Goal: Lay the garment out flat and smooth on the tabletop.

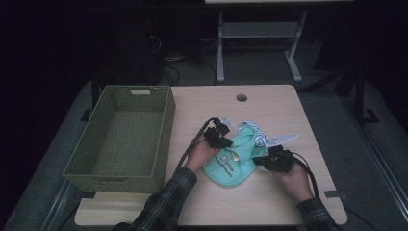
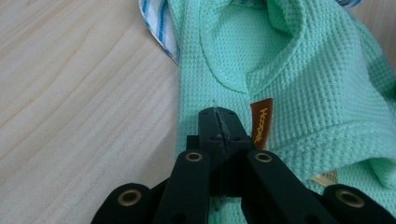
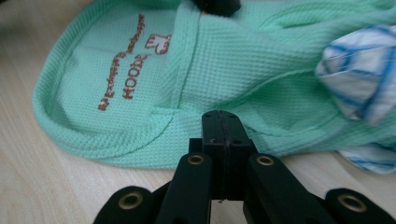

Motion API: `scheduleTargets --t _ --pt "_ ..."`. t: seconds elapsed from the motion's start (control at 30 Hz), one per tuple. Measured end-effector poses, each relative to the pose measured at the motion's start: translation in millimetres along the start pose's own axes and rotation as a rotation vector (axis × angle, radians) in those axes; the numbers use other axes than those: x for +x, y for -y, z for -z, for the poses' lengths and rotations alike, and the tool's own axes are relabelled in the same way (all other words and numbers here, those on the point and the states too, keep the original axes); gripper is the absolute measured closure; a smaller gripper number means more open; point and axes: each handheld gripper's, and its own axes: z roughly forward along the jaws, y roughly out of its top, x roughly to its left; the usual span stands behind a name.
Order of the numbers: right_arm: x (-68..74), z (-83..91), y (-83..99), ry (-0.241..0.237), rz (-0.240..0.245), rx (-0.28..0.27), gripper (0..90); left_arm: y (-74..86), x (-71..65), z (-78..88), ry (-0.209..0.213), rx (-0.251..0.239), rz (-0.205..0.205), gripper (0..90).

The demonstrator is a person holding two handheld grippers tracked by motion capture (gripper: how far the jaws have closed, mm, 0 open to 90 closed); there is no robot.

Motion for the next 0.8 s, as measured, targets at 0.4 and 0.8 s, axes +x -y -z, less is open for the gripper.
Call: scheduleTargets --t 0.4,0.8 --pt "-3.4 0.5 6.7 0.064 0.030 0.050 90.0 9.7 2.2 9.8 -0.032 0.026 0.016 89.8" --pt "-16.5 9.2 11.7 0.107 0.007 0.053 90.0 33.4 -23.9 28.5 -0.002 0.054 -0.014 89.7"
